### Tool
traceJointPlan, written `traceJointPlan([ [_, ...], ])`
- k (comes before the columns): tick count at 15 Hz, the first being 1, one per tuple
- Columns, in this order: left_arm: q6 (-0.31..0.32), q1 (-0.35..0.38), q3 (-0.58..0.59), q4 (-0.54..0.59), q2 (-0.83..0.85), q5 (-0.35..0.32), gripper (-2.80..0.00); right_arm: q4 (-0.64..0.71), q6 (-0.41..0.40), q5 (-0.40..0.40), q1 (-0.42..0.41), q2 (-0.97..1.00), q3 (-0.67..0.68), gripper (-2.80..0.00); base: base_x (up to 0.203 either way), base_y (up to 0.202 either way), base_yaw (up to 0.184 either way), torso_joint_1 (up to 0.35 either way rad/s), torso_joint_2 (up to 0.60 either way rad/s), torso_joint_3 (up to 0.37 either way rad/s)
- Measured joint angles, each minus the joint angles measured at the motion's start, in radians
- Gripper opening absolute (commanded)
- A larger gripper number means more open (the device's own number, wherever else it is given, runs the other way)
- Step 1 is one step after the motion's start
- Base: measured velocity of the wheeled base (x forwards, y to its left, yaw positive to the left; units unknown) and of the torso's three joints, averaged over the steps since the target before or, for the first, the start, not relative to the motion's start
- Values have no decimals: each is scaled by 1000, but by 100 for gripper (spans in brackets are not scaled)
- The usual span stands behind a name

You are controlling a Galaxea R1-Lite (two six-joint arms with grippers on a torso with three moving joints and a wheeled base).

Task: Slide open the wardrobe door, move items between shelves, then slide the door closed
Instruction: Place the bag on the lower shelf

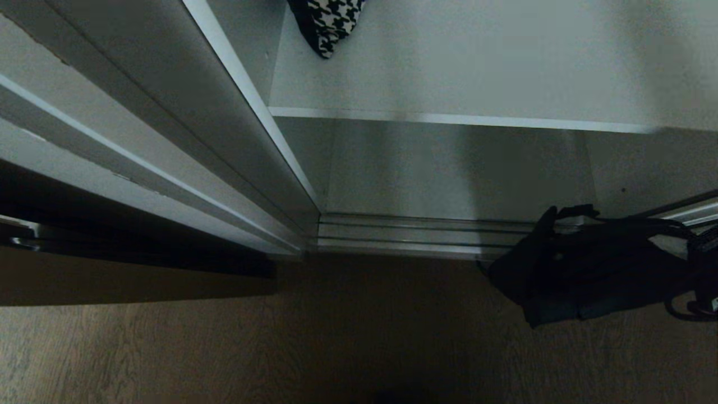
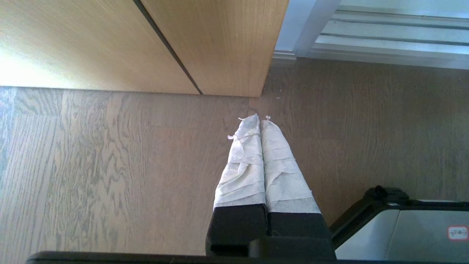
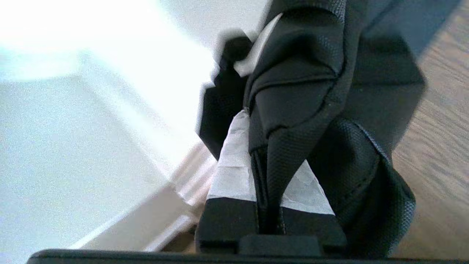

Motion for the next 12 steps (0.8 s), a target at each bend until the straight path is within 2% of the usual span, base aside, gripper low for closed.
traceJointPlan([
  [2, 0, 1, 0, 0, 0, 0, -280, -101, 30, 46, -35, 27, 38, -280, 0, 0, 0, 0, 0, 0],
  [4, 0, 0, 0, 0, 0, 0, -280, -147, 72, 54, -49, 56, 47, -280, 0, 0, 0, 0, 0, 0],
  [8, 0, 0, 0, 0, 0, 0, -280, -147, 146, 54, -54, 95, 2, -280, 0, 0, 0, 0, 0, 0],
  [12, 0, 0, 0, 0, 0, 0, -280, -143, 159, 75, -39, 62, -14, -280, 0, 0, 0, 0, 0, 0],
])
